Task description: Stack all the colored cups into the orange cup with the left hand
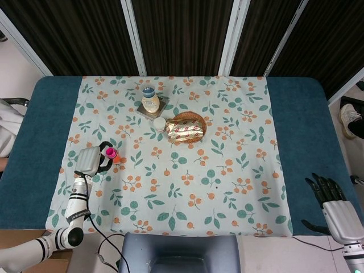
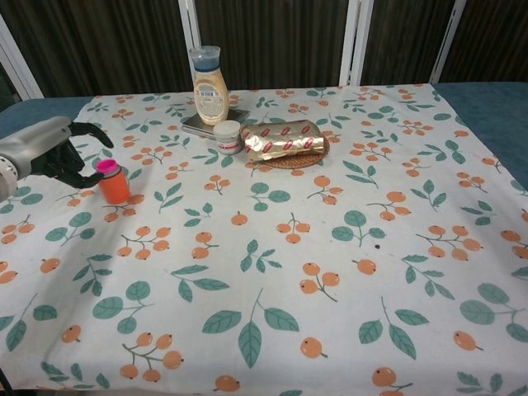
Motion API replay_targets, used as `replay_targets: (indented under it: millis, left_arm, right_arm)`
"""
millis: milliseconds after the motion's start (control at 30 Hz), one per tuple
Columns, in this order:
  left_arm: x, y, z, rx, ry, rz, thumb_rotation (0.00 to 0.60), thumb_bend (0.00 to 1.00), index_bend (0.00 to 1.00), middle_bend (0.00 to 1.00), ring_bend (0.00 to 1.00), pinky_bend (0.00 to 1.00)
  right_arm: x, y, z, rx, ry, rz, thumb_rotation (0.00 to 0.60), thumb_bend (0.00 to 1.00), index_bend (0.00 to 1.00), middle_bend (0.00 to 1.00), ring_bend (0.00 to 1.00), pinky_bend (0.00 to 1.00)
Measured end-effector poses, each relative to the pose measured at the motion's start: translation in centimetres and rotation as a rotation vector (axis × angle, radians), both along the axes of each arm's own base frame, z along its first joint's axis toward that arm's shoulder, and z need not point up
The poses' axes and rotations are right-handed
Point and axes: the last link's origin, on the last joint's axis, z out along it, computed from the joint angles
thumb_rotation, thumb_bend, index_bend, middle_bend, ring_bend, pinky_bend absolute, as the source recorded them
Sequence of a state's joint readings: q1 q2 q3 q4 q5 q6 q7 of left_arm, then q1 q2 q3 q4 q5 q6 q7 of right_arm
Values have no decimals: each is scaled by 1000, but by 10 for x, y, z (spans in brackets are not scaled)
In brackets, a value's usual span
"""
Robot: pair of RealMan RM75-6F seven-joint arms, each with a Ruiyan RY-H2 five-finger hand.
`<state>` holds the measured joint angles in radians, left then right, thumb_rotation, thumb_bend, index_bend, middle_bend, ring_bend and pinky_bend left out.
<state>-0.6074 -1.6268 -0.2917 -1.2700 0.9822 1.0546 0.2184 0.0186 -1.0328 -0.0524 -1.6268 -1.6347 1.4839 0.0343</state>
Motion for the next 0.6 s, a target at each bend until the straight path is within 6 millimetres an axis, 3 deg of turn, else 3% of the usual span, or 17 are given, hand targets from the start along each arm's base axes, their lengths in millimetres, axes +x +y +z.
replay_targets:
  millis: [167,200,233,267,333,400,433,600]
  left_arm:
    - [3,-5,4,4,-21,-23,600,364,0,983,1000,1000]
    - [4,-9,6,5,-28,-36,600,361,0,920,982,1000]
    - [5,-14,9,3,-35,-53,600,362,0,784,888,983]
    - [5,-22,13,-4,-46,-80,600,366,0,621,739,907]
    - [3,-39,21,-28,-53,-125,600,375,0,239,278,527]
    - [-5,-64,30,-66,-36,-184,600,377,0,74,60,218]
    - [-10,-76,34,-82,-23,-211,600,377,0,33,15,135]
    - [-37,-154,61,-116,40,-354,600,377,0,0,0,70]
  right_arm:
    - [0,0,0,4,3,0,600,186,0,0,0,0]
    - [0,1,0,5,4,1,600,186,0,0,0,0]
    - [0,1,0,4,4,1,600,185,0,0,0,0]
    - [0,1,0,3,4,1,600,185,0,0,0,0]
    - [-1,1,0,2,7,-1,600,185,0,0,0,0]
    - [-1,2,-1,4,12,-2,600,185,0,0,0,0]
    - [-1,2,-2,6,14,-2,600,185,0,0,0,0]
    - [2,3,-6,14,23,9,600,185,0,0,0,0]
